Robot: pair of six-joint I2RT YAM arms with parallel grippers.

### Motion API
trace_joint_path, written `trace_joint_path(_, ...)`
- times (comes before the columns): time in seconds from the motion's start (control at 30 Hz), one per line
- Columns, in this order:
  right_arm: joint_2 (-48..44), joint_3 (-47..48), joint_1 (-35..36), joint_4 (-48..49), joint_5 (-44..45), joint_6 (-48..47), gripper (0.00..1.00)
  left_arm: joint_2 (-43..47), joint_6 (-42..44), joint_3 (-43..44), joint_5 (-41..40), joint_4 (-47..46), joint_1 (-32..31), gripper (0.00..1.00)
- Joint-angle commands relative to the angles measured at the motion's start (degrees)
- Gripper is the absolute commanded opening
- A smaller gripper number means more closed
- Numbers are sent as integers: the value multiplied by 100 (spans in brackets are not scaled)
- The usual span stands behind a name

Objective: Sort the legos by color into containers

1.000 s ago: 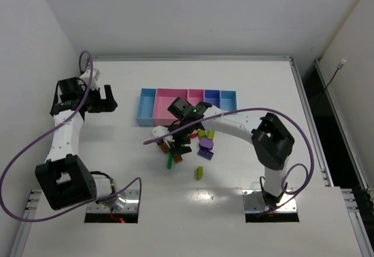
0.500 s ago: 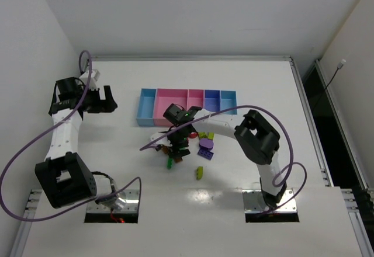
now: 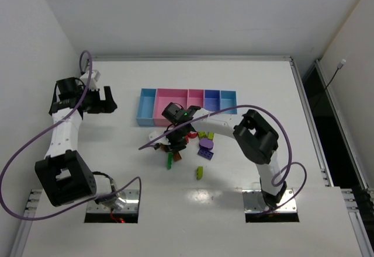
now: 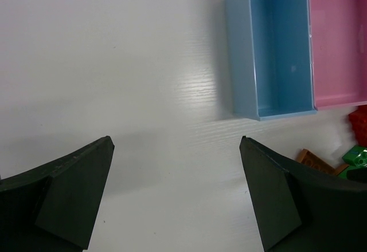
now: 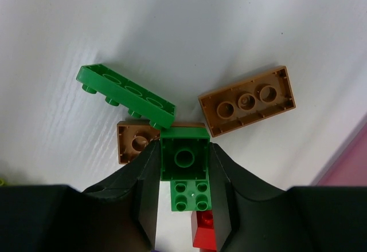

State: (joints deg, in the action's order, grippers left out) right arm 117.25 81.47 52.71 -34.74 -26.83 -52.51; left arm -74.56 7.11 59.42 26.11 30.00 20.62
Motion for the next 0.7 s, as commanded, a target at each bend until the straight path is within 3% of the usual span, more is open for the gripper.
trace_joint_path(0.0,17,176,-6,46,-42,-66,11,-32,124,149,52,-73,65,99)
trace_joint_path(0.23,-719,386,-59,46,-226,346,3,-32,124,149,167,-73,65,99)
trace_joint_path(0.57,-1881,1195,-445,-15,-499,2077,0,-32,-96,96,430,-424,-41,99)
trace_joint_path(0.67,-1934,1257,-682,-129,88,2911,0,-85,-149,148,316,-477,-208,99)
